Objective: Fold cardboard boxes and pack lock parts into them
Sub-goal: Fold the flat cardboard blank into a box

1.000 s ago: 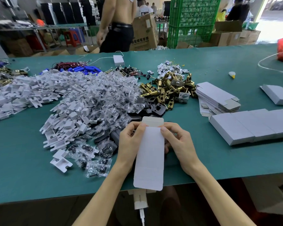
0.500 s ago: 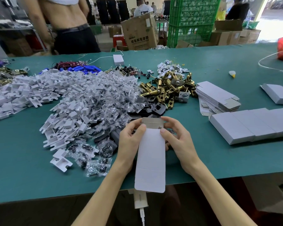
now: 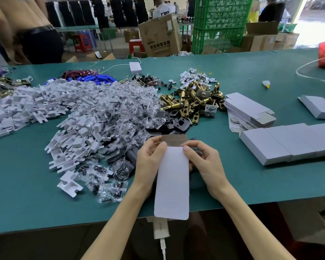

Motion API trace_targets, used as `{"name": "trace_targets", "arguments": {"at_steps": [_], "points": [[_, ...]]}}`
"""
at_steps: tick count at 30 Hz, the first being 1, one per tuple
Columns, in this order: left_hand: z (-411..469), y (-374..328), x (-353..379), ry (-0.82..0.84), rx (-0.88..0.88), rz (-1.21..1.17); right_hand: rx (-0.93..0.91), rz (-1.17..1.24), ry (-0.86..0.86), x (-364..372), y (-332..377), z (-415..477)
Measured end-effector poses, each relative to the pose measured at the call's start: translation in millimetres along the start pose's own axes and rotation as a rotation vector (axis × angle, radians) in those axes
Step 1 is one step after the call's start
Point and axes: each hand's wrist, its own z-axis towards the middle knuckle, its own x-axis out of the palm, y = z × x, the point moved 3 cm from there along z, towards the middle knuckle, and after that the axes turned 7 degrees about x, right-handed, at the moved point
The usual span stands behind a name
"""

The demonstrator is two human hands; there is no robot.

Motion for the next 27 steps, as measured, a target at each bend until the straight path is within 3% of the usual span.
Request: {"name": "trace_targets", "arguments": {"at_steps": [16,27], "points": [[-2.1,-1.8,2.9,0.028,0.045,-0.02,-0.021,0.096,-0.039,-2.2,3.3,0.0],[-1.0,-0.4,4.6,0.055,0.038,0.028,-0.019,0.009,-0.031,0.9,4.5,-0.7]]}}
